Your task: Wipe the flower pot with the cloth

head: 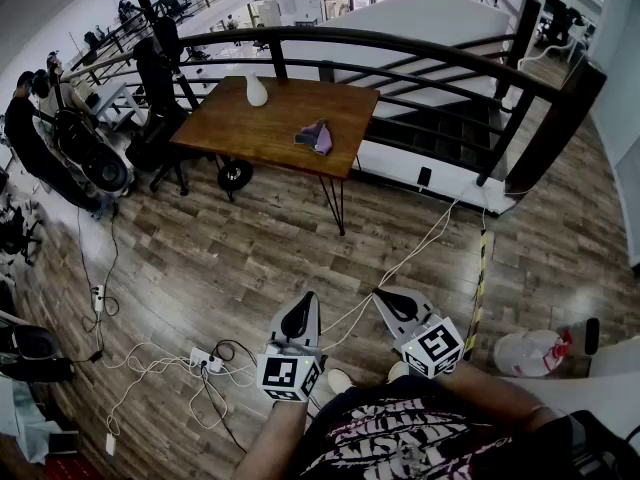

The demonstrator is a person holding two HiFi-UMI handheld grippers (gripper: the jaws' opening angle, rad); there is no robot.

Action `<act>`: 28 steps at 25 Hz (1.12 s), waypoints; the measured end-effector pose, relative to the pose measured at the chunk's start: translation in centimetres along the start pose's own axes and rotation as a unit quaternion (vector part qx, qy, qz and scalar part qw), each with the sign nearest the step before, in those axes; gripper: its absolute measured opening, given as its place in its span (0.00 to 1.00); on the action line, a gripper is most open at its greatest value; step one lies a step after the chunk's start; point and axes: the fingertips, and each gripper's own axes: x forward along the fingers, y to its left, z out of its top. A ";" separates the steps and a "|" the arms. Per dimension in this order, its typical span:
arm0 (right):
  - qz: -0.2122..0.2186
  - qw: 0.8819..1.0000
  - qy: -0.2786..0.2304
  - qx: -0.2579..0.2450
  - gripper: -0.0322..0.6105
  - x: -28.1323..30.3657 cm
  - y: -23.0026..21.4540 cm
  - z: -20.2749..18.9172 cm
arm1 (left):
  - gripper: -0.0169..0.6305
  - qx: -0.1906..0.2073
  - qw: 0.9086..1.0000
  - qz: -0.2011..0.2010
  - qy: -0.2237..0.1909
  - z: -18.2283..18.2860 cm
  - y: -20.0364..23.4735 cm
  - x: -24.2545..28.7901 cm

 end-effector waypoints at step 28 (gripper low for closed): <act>-0.038 0.999 0.008 0.007 0.03 5.2 1.1 0.9 | 0.02 -0.021 1.000 0.003 -0.001 -0.8 8.2 -0.6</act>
